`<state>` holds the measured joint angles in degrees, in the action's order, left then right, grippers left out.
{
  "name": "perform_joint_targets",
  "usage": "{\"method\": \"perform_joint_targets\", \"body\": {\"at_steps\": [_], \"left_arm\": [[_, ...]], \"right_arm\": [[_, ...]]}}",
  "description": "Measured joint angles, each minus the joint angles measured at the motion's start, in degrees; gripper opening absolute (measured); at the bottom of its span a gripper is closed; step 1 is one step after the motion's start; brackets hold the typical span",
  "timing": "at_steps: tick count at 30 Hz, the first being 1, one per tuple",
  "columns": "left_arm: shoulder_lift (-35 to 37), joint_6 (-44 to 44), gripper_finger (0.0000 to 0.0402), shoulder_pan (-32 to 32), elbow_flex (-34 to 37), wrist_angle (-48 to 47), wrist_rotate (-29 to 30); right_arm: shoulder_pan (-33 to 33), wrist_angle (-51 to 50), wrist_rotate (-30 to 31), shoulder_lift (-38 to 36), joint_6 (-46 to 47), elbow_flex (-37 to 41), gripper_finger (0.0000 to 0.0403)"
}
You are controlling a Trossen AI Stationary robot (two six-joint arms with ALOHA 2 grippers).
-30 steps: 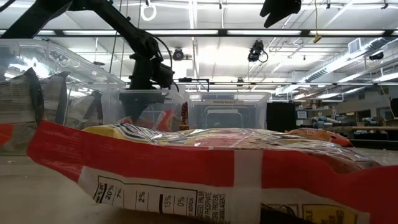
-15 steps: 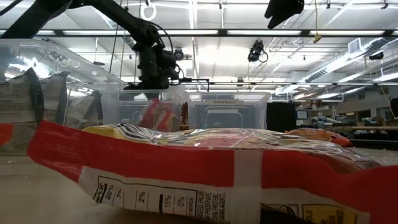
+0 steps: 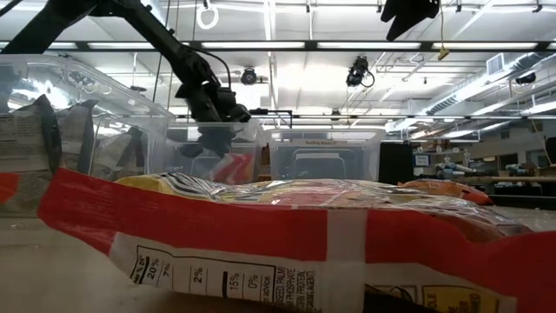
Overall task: Sort Maruchan noodles
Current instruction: Adjust the noodles pack from the bin, then put the right red noodle pack into the top left transparent bin
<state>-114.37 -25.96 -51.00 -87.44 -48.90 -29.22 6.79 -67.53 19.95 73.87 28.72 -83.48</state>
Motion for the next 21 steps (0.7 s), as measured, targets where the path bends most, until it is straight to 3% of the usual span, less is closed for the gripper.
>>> {"method": "perform_joint_targets", "body": {"at_steps": [10,21], "left_arm": [[-0.42,3.29,0.0079,0.04,-2.47,-3.44,1.54],[-0.42,14.27,0.0179,0.02,-10.78,-14.78,1.57]], "right_arm": [[-2.22,0.02,4.51,0.00,1.79,0.00,0.0293],[-13.25,-4.62,4.62,-0.11,3.81,1.48,0.0293]]}}
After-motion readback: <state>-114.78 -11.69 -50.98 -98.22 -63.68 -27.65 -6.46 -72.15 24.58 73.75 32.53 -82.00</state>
